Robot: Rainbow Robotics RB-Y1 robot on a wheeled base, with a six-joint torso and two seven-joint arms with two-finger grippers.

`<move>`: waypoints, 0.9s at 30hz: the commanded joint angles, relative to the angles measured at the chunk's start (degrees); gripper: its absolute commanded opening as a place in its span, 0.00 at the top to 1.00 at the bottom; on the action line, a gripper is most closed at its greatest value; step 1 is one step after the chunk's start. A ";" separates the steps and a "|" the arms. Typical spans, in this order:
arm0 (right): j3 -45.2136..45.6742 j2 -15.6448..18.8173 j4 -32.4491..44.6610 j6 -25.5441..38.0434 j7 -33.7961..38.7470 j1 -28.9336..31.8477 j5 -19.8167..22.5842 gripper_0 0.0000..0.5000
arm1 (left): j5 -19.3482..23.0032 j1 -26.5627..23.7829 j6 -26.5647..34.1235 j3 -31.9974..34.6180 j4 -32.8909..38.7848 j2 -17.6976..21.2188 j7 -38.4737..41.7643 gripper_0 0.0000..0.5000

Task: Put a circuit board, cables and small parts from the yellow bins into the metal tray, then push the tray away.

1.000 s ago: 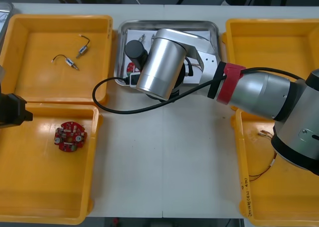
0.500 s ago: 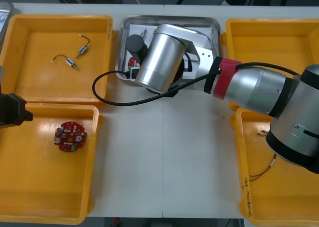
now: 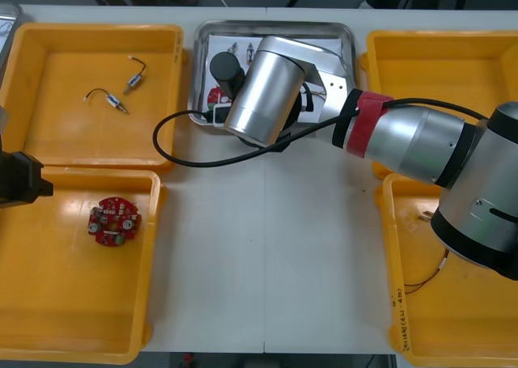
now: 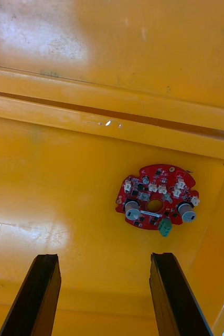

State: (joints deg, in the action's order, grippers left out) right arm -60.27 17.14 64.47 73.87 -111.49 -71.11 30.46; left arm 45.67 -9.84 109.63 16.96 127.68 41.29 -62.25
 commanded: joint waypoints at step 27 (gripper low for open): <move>23.35 -1.50 20.26 31.25 0.66 2.90 1.79 0.00 | -0.23 0.88 0.37 1.59 1.87 2.48 -4.64 0.00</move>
State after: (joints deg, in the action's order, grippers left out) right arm -41.54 16.67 79.87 101.78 -112.91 -69.08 33.51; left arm 45.67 -9.84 109.63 16.96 127.68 41.29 -62.25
